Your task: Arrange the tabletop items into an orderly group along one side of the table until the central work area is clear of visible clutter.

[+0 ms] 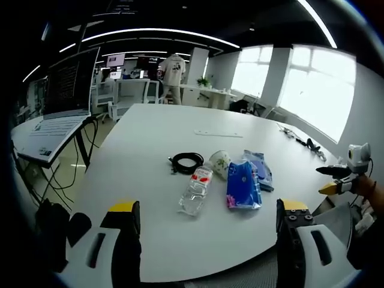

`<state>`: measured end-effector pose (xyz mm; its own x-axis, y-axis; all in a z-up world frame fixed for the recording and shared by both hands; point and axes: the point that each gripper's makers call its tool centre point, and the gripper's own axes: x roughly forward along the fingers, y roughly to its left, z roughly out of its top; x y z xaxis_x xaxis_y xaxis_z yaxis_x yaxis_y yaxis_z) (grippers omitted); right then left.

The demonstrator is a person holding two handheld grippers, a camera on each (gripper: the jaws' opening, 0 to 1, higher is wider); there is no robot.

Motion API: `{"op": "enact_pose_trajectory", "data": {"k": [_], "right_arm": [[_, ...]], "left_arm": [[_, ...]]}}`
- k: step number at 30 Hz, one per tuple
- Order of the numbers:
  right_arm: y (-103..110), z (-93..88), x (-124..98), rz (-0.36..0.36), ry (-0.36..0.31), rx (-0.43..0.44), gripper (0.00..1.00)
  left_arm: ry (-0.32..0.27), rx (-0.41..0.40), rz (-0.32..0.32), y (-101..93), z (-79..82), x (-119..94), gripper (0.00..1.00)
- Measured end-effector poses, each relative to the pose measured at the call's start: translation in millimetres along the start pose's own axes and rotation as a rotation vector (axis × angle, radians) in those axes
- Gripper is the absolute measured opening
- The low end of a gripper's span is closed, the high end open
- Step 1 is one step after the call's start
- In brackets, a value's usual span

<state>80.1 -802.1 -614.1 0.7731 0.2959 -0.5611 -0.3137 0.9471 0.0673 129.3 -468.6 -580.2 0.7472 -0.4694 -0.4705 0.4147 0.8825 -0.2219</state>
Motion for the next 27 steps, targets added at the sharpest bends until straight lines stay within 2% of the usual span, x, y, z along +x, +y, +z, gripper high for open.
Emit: {"op": "enact_pose_trajectory", "data": {"k": [3,10,16,22,27], "right_arm": [[-1.0,-0.5,-0.2,-0.01,0.007,0.004,1.0],[4.2,8.1,-1.2,-0.005,-0.022,0.033,1.0],[3.4,6.1,3.8,0.003,-0.01,0.041,1.0],[2.4,8.1,8.3,0.002,-0.021,0.054,1.0],[5.6,9.7,13.1,0.023,-0.026,0.077,1.0]], "left_arm": [[0.009,0.01,-0.003,-0.2,-0.3,1.3,0.93],[0.023,0.01,-0.005,-0.2,-2.4,3.5,0.92],[0.045,0.026,-0.006,1.0,-3.7,8.4,0.92],[0.054,0.016,-0.013,2.6,-3.6,18.0,0.91],[0.057,0.043,-0.017,6.1,-3.2,31.0,0.86]]}}
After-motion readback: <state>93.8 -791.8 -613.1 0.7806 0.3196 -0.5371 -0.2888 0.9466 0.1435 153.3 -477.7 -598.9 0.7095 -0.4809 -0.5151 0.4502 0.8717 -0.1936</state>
